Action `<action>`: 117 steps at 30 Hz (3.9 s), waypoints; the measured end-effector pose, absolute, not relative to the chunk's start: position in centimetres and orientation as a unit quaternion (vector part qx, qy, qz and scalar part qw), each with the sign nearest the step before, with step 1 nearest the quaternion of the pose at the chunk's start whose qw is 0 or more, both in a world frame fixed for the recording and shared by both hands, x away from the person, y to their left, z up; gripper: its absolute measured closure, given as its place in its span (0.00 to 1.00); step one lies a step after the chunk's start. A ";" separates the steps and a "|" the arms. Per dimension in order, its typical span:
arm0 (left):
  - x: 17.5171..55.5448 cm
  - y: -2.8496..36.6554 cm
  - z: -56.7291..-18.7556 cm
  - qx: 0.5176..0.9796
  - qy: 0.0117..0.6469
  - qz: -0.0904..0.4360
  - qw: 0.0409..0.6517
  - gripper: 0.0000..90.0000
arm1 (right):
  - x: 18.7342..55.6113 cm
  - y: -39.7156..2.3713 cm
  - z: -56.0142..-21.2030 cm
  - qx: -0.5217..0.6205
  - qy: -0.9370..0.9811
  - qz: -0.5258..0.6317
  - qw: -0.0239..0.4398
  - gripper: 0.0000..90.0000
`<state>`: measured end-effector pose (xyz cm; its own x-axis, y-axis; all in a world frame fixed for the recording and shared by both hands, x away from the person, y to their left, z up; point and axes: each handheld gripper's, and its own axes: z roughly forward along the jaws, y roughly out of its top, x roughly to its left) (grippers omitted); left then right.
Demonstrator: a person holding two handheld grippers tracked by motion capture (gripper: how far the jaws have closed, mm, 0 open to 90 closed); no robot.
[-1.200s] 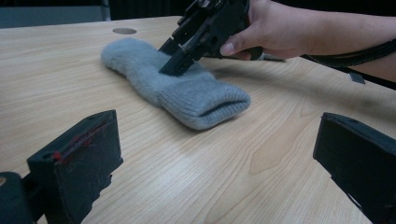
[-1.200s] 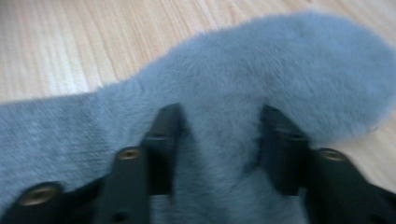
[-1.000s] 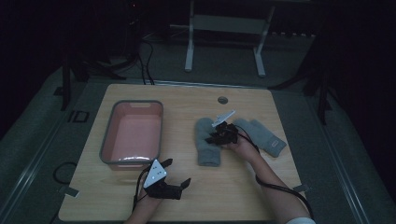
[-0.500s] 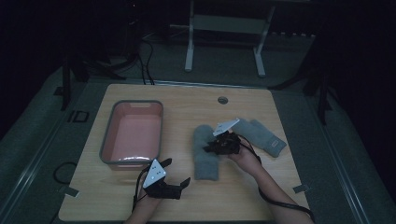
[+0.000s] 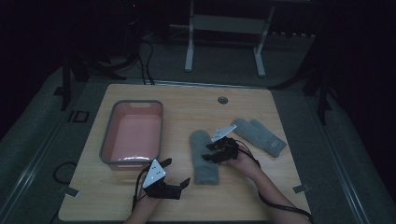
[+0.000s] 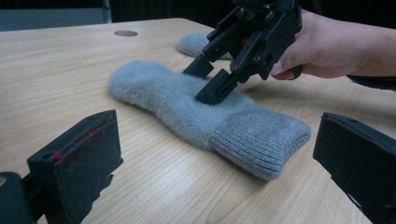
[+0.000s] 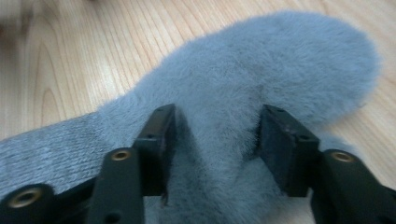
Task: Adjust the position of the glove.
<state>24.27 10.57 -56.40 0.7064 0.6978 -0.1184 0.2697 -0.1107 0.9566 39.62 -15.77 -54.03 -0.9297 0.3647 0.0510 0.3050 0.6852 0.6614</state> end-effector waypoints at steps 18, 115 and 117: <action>24.3 10.4 -56.5 0.724 0.335 0.183 0.574 0.01 | 41.0 -25.9 -49.3 0.282 0.868 0.390 0.125 0.27; 24.8 9.6 -56.5 0.734 0.308 0.174 0.579 0.01 | 35.9 -38.3 -52.1 0.371 0.847 0.342 0.167 0.51; 24.8 9.6 -56.5 0.735 0.308 0.175 0.578 0.01 | 36.2 -38.3 -52.9 0.362 0.855 0.338 0.156 0.49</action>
